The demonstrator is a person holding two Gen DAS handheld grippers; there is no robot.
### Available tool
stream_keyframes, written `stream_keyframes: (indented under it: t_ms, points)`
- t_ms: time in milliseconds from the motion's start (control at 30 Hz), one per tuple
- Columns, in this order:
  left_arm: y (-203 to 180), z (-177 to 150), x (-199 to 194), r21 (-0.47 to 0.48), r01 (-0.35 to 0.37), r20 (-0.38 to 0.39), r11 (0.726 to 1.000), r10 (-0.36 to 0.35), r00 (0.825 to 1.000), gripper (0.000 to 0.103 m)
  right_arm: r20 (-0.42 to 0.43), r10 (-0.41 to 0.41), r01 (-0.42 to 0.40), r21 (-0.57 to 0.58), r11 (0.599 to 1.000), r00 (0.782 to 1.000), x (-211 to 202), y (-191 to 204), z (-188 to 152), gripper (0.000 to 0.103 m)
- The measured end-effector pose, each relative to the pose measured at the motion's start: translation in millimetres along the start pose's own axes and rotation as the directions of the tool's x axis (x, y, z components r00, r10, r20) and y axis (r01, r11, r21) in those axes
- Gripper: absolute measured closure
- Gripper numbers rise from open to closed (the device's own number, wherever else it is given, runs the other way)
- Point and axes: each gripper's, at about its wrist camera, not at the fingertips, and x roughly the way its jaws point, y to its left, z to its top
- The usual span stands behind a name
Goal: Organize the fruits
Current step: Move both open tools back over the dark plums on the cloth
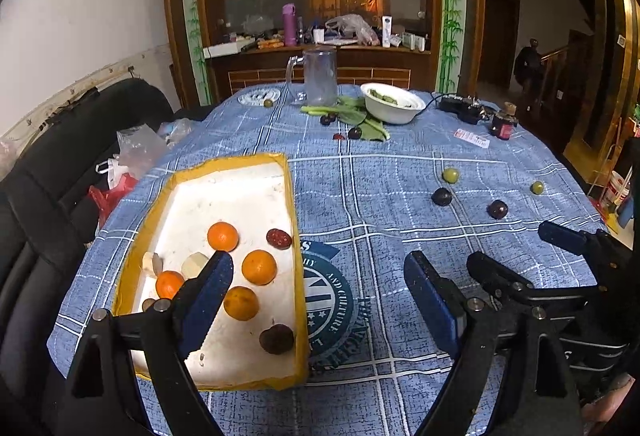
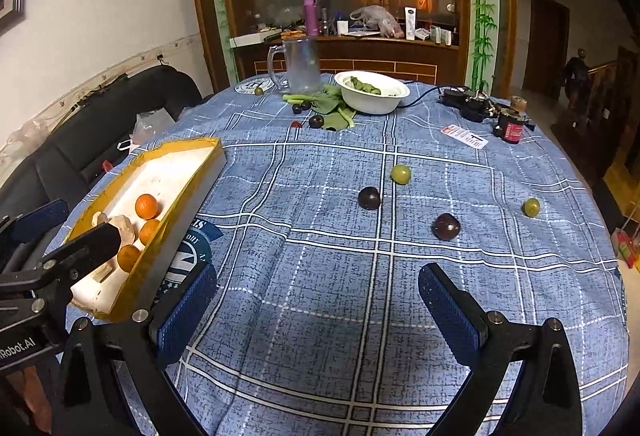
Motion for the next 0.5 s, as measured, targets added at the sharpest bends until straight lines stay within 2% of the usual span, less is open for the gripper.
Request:
stream_keyframes:
  t_ms: [500]
  points:
    - [2,-2,33,-0.032,0.051,-0.085,0.998,-0.053,0.995,0.016,-0.051,-0.041,0.043,0.043,0.998,0.998,26,-19,-1,0.000]
